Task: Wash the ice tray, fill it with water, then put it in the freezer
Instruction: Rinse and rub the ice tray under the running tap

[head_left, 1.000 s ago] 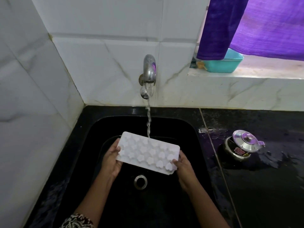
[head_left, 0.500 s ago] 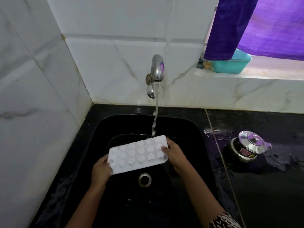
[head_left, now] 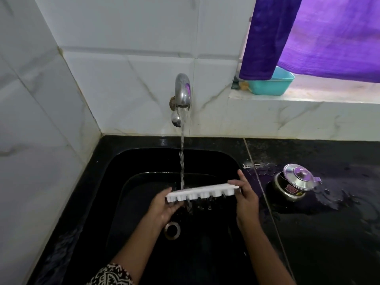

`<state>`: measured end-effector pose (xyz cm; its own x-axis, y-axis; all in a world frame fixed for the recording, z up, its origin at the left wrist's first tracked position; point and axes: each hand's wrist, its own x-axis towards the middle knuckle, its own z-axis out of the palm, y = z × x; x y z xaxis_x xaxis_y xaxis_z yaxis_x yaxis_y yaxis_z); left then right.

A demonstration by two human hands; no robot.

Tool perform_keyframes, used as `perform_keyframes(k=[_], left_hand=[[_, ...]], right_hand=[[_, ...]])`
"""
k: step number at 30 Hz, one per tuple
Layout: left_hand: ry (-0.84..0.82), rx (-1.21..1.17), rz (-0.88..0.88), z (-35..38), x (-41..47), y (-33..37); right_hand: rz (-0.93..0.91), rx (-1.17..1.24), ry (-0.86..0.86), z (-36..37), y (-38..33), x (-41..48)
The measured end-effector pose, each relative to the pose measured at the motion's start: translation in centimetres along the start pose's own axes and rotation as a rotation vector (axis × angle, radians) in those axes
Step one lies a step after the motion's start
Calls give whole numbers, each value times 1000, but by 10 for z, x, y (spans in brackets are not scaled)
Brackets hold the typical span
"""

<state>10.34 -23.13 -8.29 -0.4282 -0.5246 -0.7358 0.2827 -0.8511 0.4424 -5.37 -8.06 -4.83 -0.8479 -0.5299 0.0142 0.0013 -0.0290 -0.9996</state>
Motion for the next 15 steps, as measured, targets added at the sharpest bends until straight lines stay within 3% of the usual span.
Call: perform_keyframes(k=[2,5,11,15], left_hand=[[1,-32,140,-4,-6,4],[-51,-54,347,-21,-20,22],[18,52,689,-67,-51,83],[48,45,686,-76,-58,89]], right_hand=[[221,357,161,15,9,-8],[468,592,137,40,18,-15],[663,372,-289,81,19,-26],[569,112,-369,89,-4,-20]])
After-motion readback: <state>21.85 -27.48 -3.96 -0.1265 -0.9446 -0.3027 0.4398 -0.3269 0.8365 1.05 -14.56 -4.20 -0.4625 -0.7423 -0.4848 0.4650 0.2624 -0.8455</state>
